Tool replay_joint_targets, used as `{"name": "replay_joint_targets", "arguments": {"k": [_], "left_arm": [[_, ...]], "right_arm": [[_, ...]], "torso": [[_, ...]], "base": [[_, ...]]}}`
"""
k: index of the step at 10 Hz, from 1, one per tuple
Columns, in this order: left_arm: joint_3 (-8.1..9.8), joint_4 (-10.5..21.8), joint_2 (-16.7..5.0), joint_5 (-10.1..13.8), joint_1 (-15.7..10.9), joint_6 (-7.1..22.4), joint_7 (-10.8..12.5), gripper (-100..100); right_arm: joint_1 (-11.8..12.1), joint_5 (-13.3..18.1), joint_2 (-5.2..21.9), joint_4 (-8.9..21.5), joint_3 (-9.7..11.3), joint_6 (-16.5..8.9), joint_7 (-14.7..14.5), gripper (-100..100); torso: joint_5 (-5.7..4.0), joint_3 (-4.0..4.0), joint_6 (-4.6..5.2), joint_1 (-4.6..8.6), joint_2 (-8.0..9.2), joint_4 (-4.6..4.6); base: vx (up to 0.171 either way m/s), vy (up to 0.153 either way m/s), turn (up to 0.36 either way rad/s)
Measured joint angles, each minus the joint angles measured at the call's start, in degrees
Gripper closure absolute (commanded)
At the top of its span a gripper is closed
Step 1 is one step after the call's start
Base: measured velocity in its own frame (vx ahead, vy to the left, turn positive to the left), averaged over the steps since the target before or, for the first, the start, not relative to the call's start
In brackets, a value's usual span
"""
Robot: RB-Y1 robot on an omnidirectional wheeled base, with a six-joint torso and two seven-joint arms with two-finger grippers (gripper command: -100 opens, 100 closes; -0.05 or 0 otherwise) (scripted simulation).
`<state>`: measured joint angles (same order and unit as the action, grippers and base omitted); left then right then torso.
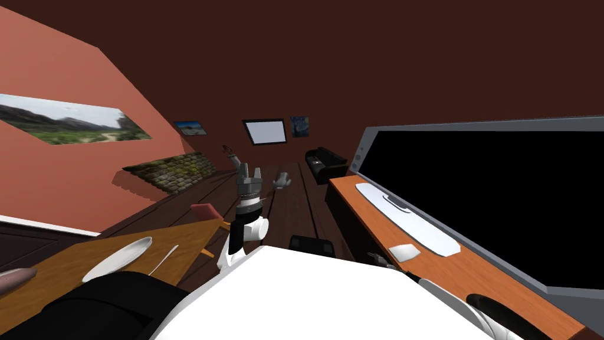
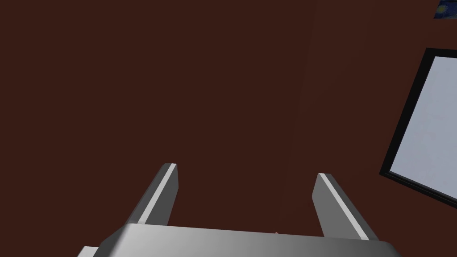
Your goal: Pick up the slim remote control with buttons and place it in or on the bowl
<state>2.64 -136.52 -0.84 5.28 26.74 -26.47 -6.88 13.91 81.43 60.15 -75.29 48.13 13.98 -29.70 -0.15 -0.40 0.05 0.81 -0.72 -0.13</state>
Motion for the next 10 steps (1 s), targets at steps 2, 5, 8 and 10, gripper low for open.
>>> {"name": "replay_joint_targets", "arguments": {"k": [2,5,8,10], "left_arm": [[0.00,0.0,0.0,0.0,0.0,0.0,0.0,0],[0.00,0.0,0.0,0.0,0.0,0.0,0.0,0],[0.00,0.0,0.0,0.0,0.0,0.0,0.0,0],[-0.01,0.0,0.0,0.0,0.0,0.0,0.0,0]], "right_arm": [[-0.1,1.2,1.3,2.4,2.1,-0.4,-0.2,-100],[-0.5,3.1,3.4,5.5,5.5,-0.2,-1.0,-100],[-0.3,2.8,4.0,9.3,7.3,0.7,-4.5,-100],[0.1,3.4,4.7,9.5,8.7,0.1,-3.7,-100]], "torso": [[0.02,0.05,0.02,-0.14,0.10,0.01],[0.00,0.07,0.02,-0.11,0.14,0.02],[-0.02,0.02,0.02,-0.12,0.07,0.00],[0.06,0.25,0.03,-0.35,0.44,0.09]], "base": [[0.183,-0.169,0.104],[0.169,-0.176,0.058],[0.141,-0.159,0.036],[0.096,-0.160,0.050]]}}
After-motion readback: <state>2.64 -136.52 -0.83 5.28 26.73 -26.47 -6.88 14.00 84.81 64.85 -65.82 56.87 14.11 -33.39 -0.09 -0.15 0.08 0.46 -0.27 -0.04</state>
